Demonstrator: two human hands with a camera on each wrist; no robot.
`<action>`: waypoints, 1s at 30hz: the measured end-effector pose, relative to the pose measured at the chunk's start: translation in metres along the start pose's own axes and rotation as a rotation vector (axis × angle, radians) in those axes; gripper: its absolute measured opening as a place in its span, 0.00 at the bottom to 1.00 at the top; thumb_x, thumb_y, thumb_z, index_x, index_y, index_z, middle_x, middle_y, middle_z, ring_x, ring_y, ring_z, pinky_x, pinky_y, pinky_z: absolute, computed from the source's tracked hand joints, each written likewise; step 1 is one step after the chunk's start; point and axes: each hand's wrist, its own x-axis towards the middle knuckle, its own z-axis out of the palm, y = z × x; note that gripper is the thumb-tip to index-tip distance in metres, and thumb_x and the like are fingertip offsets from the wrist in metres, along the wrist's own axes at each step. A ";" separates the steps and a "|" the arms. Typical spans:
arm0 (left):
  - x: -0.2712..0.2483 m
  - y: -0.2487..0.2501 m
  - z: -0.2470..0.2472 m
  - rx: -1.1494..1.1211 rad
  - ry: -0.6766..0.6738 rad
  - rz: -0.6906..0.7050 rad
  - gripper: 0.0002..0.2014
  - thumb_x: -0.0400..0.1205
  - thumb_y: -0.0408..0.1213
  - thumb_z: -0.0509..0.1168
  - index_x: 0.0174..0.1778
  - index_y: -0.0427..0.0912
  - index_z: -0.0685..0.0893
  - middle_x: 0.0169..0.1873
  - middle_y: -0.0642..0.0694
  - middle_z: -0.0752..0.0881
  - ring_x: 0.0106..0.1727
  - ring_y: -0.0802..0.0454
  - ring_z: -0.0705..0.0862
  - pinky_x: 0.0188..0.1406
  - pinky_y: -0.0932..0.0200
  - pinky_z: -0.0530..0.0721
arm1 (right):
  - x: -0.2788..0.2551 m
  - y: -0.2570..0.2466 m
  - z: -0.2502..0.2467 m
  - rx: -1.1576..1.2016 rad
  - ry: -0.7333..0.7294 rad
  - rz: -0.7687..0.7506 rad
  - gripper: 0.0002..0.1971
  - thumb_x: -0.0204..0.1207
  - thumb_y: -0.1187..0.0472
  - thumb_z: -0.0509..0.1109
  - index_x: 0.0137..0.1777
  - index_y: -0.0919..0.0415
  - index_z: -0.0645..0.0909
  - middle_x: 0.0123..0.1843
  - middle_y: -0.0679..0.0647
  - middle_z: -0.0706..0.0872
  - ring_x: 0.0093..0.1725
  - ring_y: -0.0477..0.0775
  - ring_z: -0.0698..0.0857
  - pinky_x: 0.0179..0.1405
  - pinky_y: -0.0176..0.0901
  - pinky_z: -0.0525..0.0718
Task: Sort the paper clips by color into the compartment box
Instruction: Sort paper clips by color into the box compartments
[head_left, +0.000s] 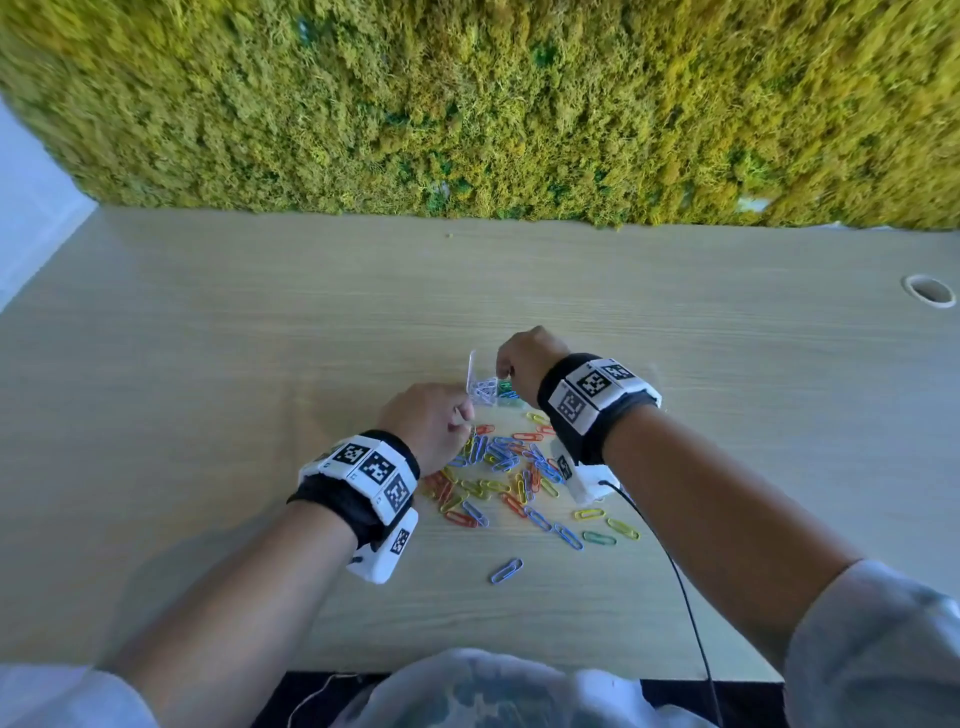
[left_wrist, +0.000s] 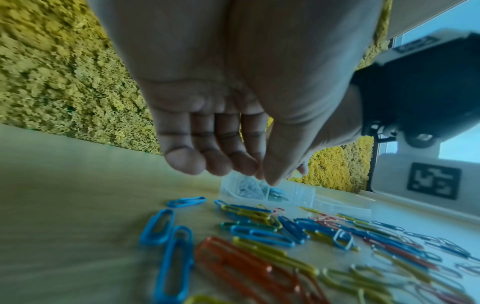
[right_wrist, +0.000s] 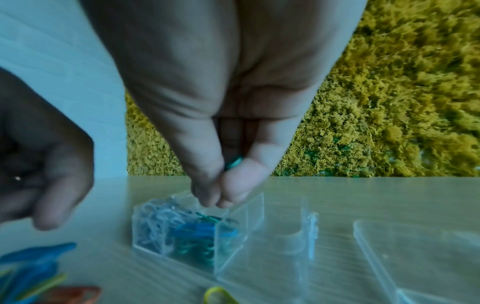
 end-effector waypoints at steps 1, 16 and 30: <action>-0.002 -0.001 0.000 -0.005 -0.011 -0.006 0.06 0.80 0.37 0.64 0.46 0.49 0.86 0.35 0.57 0.80 0.39 0.55 0.80 0.43 0.62 0.79 | -0.001 -0.002 -0.002 -0.030 -0.008 -0.013 0.18 0.78 0.74 0.62 0.61 0.58 0.84 0.64 0.57 0.84 0.60 0.57 0.85 0.52 0.41 0.82; -0.007 -0.004 -0.001 -0.039 0.003 0.007 0.05 0.79 0.39 0.65 0.46 0.48 0.86 0.33 0.57 0.80 0.38 0.54 0.81 0.43 0.60 0.80 | 0.012 -0.004 0.003 -0.318 -0.136 -0.052 0.12 0.80 0.64 0.65 0.61 0.60 0.85 0.58 0.55 0.87 0.56 0.58 0.86 0.48 0.44 0.83; 0.002 0.006 0.007 0.008 -0.089 0.086 0.07 0.80 0.41 0.64 0.51 0.47 0.84 0.37 0.55 0.80 0.38 0.56 0.78 0.40 0.63 0.73 | -0.005 0.019 -0.015 0.028 0.006 -0.004 0.06 0.74 0.61 0.74 0.48 0.61 0.89 0.51 0.55 0.90 0.48 0.53 0.86 0.43 0.40 0.82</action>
